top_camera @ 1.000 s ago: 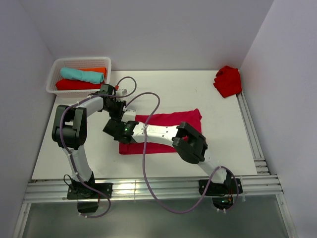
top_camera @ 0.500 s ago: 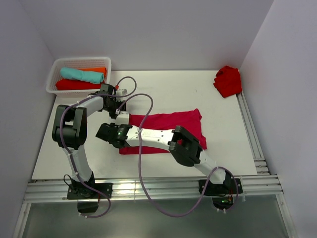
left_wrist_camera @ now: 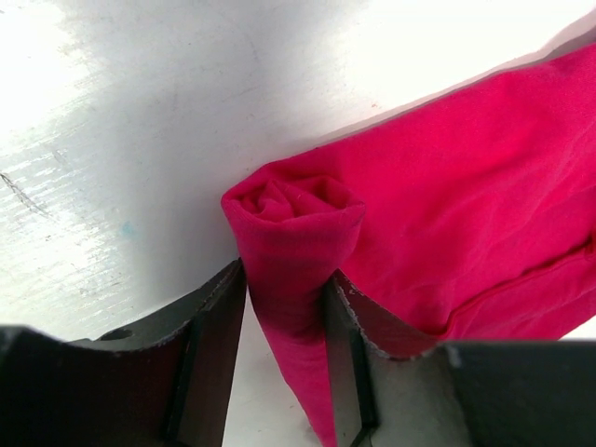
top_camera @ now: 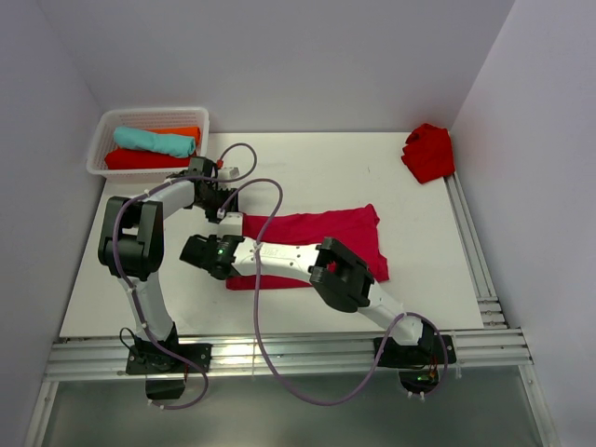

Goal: Roll the t-shirts
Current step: Roll the tshirt

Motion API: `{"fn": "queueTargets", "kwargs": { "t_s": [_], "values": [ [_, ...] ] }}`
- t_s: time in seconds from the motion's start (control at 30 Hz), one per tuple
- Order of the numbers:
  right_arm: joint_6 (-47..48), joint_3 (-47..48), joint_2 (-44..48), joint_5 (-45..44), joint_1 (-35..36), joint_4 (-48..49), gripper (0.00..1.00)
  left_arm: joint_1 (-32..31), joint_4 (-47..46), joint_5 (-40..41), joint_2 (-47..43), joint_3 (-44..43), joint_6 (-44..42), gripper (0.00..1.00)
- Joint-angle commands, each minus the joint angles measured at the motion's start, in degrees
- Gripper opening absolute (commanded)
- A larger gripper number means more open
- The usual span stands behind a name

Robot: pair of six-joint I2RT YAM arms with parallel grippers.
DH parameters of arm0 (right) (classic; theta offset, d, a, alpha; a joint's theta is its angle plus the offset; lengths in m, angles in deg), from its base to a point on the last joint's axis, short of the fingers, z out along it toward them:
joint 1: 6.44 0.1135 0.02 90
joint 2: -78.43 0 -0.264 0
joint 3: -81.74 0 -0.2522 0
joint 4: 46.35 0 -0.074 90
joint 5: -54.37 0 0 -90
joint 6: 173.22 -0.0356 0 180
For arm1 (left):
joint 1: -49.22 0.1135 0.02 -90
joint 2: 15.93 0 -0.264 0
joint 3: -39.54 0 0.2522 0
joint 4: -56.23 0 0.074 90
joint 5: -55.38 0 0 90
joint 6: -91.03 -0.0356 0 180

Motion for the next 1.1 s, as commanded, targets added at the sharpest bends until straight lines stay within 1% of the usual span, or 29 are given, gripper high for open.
{"fn": "queueTargets", "kwargs": {
  "t_s": [0.0, 0.27, 0.33, 0.37, 0.4, 0.53, 0.6, 0.63, 0.67, 0.7, 0.73, 0.77, 0.83, 0.87, 0.93, 1.0, 1.03, 1.07],
  "values": [
    [-0.95, 2.11, -1.54, -0.05, -0.21, -4.38, 0.55, -0.13, 0.67, 3.20, 1.32, -1.36, -1.52, 0.45],
    [-1.30, 1.32, -2.33, 1.62, -0.30, -6.14, 0.56, -0.13, 1.37, 2.68, 1.06, -2.51, -1.52, 0.54],
    [-1.21, 1.06, -2.33, 1.97, -0.30, -6.14, 0.53, -0.13, 1.72, 2.41, 0.80, -3.03, -1.52, 0.57],
    [-1.12, 0.80, -2.33, 2.32, -0.30, -5.79, 0.50, -0.13, 1.81, 2.15, 0.62, -3.47, -3.43, 0.57],
    [-0.86, 0.53, -2.25, 3.10, -0.47, -5.44, 0.41, -0.04, 2.24, 1.71, 0.53, -4.26, -3.62, 0.58],
    [0.37, -1.83, -1.72, 6.09, -1.35, -2.46, 0.24, 0.75, 4.70, -0.13, -0.08, -6.98, -4.06, 0.61],
    [0.81, -4.38, 0.29, 7.67, -2.14, 2.10, 0.15, 1.62, 5.85, -1.10, -0.35, -9.17, -4.68, 0.61],
    [1.16, -6.48, 1.52, 9.86, -2.49, 4.90, 0.13, 2.06, 6.55, -2.32, -0.87, -9.80, -4.85, 0.61],
    [1.86, -12.16, 4.84, 11.53, -2.85, 12.76, 0.12, 2.50, 7.60, -2.86, -1.05, -10.50, -5.12, 0.61],
    [2.04, -15.35, 6.61, 13.20, -3.55, 17.37, 0.09, 3.46, 8.31, -3.39, -1.22, -11.72, -5.29, 0.62],
    [2.22, -21.82, 8.37, 14.96, -3.99, 22.29, 0.09, 3.91, 8.84, -4.44, -1.75, -12.17, -5.56, 0.62],
    [2.30, -24.58, 11.35, 19.24, -4.60, 31.38, 0.09, 4.35, 10.06, -4.79, -1.93, -12.70, -5.73, 0.62],
    [1.87, -29.68, 13.83, 22.87, -6.10, 38.21, 0.08, 5.58, 10.60, -5.50, -2.89, -13.41, -6.44, 0.62],
    [1.43, -30.49, 14.19, 25.50, -6.54, 42.85, 0.08, 6.28, 11.12, -5.85, -3.16, -13.41, -6.96, 0.62],
    [0.81, -32.16, 14.63, 27.10, -7.33, 45.53, 0.08, 6.72, 11.56, -6.20, -4.03, -13.14, -7.66, 0.62],
    [-1.02, -34.52, 15.33, 30.69, -7.68, 52.27, 0.09, 7.25, 12.09, -6.55, -4.56, -12.36, -8.72, 0.62],
    [-2.34, -38.37, 15.86, 32.19, -8.29, 55.96, 0.09, 7.34, 12.01, -6.56, -5.17, -11.92, -8.98, 0.62],
    [-5.05, -40.23, 16.04, 34.81, -8.82, 63.22, 0.09, 7.51, 11.92, -6.56, -5.44, -10.87, -9.33, 0.62]
  ]
}}
